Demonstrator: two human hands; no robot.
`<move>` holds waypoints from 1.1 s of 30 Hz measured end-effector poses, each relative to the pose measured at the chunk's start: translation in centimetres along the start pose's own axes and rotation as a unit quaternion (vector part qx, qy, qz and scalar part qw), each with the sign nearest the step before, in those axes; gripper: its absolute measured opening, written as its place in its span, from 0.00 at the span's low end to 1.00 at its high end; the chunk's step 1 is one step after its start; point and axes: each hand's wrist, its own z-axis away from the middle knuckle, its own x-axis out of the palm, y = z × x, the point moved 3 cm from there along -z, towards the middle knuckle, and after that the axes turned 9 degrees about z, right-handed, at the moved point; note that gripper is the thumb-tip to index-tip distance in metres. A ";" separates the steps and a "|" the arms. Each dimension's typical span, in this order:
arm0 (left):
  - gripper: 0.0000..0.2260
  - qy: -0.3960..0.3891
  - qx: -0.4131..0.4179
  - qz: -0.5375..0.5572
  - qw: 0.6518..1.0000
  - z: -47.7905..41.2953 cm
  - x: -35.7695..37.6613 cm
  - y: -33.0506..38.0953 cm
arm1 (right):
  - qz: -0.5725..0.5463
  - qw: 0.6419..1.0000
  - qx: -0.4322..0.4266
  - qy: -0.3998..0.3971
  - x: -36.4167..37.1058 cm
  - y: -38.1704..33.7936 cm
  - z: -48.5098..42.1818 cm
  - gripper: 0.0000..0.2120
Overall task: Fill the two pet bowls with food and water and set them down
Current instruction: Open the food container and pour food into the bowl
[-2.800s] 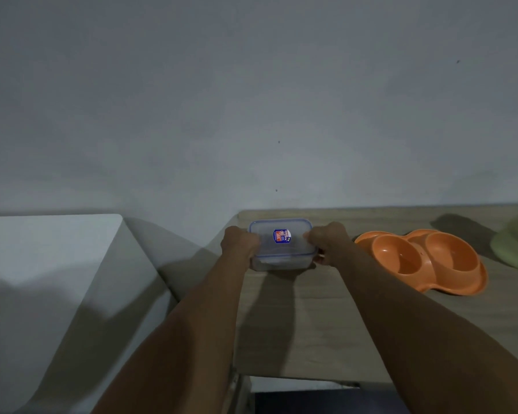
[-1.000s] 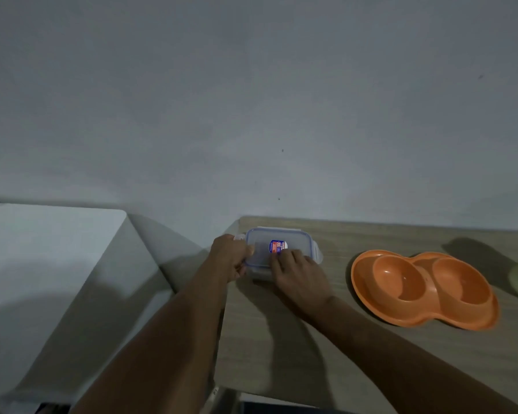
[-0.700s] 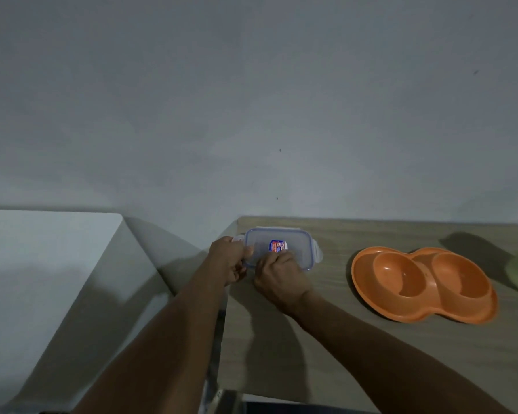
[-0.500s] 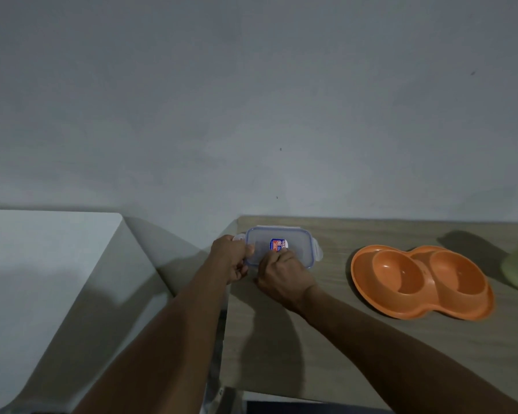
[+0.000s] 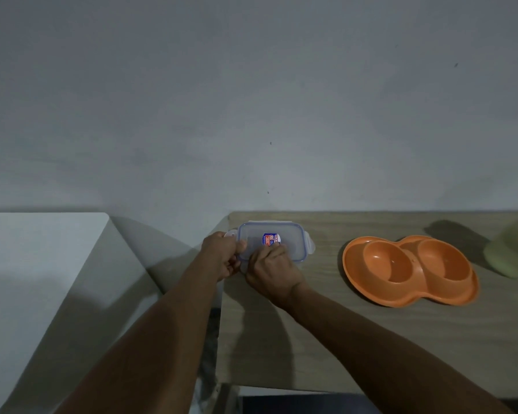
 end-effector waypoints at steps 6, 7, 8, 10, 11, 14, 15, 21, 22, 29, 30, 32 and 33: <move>0.12 -0.021 -0.031 -0.010 0.999 -0.1 -0.2 0.2 | -0.004 1.000 -0.019 -0.015 0.6 0.0 -0.4 0.08; 0.12 -0.024 -0.034 -0.013 0.999 -0.1 -0.2 0.3 | 0.007 1.000 -0.022 -0.006 0.9 -0.3 -0.4 0.07; 0.12 -0.026 -0.037 -0.015 0.999 -0.1 -0.2 0.3 | 0.021 0.999 -0.019 -0.019 0.9 -0.3 -0.3 0.08; 0.12 -0.019 -0.039 -0.020 0.999 -0.2 -0.4 0.3 | 0.014 0.999 -0.008 -0.037 1.1 -0.4 -0.1 0.10; 0.12 -0.018 -0.038 -0.024 0.999 -0.2 -0.4 0.4 | -0.005 0.999 -0.006 -0.051 1.0 -0.4 0.0 0.10; 0.12 -0.027 -0.033 -0.021 0.999 -0.1 -0.2 0.7 | -0.064 0.994 -0.052 -0.075 -1.2 1.1 -0.3 0.16; 0.12 -0.030 -0.035 -0.009 0.999 -0.1 -0.1 0.6 | -0.125 0.985 -0.094 -0.073 -1.8 1.6 -0.4 0.15; 0.13 -0.006 -0.031 -0.014 0.999 0.0 -0.3 0.4 | -0.447 0.889 0.077 -0.062 0.5 8.5 0.9 0.16; 0.14 -0.001 -0.022 -0.012 1.000 0.1 -0.2 0.4 | -0.502 0.853 0.122 -0.080 1.8 8.7 0.9 0.21; 0.12 0.018 0.001 -0.017 1.000 1.0 -0.1 0.7 | -0.733 0.553 0.370 -0.138 7.1 7.0 0.9 0.33; 0.12 0.024 0.008 -0.024 0.999 1.0 -0.1 0.6 | -0.711 0.563 0.397 -0.144 7.6 7.0 0.8 0.31; 0.11 0.043 0.033 -0.046 0.997 0.9 -0.2 0.7 | -0.677 0.580 0.425 -0.156 7.7 7.1 0.3 0.28; 0.12 0.060 0.050 -0.065 0.995 1.0 -0.2 0.7 | -0.666 0.585 0.432 -0.165 7.5 7.2 0.0 0.28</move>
